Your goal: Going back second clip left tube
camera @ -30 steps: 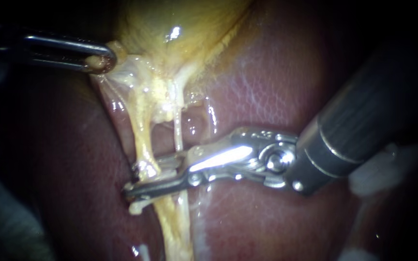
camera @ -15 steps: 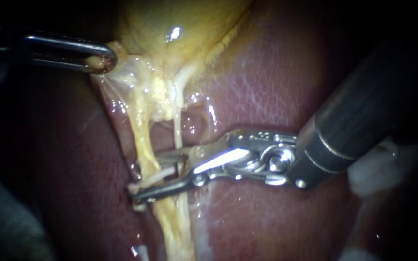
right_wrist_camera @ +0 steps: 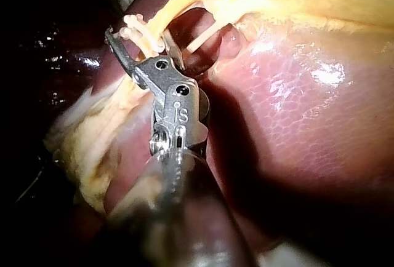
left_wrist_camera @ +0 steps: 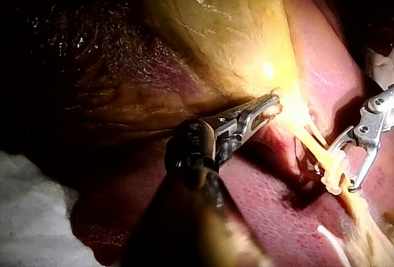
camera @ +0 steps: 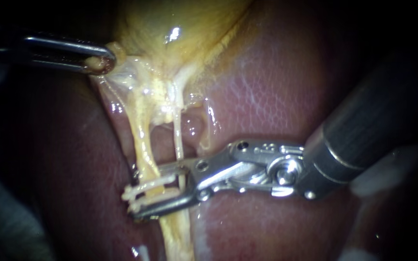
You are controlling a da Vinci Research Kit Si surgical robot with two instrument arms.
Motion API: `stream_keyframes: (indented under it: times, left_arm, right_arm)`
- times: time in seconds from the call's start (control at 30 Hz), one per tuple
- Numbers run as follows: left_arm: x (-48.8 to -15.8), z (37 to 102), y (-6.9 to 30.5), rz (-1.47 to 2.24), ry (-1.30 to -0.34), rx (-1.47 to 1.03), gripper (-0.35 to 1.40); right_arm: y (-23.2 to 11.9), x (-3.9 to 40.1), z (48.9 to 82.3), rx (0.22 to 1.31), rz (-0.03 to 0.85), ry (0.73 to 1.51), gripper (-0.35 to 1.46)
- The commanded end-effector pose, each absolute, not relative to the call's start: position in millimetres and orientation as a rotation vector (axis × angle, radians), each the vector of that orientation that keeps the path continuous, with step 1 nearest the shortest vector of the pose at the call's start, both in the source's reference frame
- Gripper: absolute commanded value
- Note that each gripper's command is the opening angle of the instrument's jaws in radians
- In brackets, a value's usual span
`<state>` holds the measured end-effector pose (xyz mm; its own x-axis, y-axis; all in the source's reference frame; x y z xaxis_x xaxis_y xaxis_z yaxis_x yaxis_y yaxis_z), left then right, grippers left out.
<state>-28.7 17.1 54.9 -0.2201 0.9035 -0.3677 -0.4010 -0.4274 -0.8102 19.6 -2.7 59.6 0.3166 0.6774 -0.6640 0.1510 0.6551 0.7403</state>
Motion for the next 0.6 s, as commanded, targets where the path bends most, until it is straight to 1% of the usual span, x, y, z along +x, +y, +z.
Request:
stream_keyframes:
  times: [0.03, 0.13, 0.27, 0.33, 0.37, 0.43, 0.6]
  left_arm:
    - [-28.7, 54.9, 17.1, 1.793, -0.717, -1.072, -0.35]
    - [-28.7, 54.9, 17.1, 1.793, -0.717, -1.072, -0.35]
    - [-28.7, 54.9, 17.1, 1.793, -0.717, -1.072, -0.35]
    - [-28.7, 54.9, 17.1, 1.793, -0.717, -1.072, -0.35]
    - [-28.7, 54.9, 17.1, 1.793, -0.717, -1.072, -0.35]
    - [-28.7, 54.9, 17.1, 1.793, -0.717, -1.072, -0.35]
    - [-28.7, 54.9, 17.1, 1.793, -0.717, -1.072, -0.35]
  right_arm:
    - [-2.6, 19.4, 59.8, 0.809, 0.4, 1.225, 0.49]
    - [-2.3, 19.1, 60.2, 0.768, 0.393, 1.209, 0.49]
    - [-2.1, 18.0, 60.2, 0.734, 0.372, 1.212, 0.5]
    - [-2.1, 17.1, 60.1, 0.678, 0.343, 1.224, 0.5]
    - [-2.1, 16.6, 60.0, 0.658, 0.344, 1.227, 0.5]
    - [-2.0, 15.4, 59.5, 0.606, 0.304, 1.239, 0.5]
    - [-0.6, 11.9, 57.4, 0.517, 0.25, 1.256, 0.5]
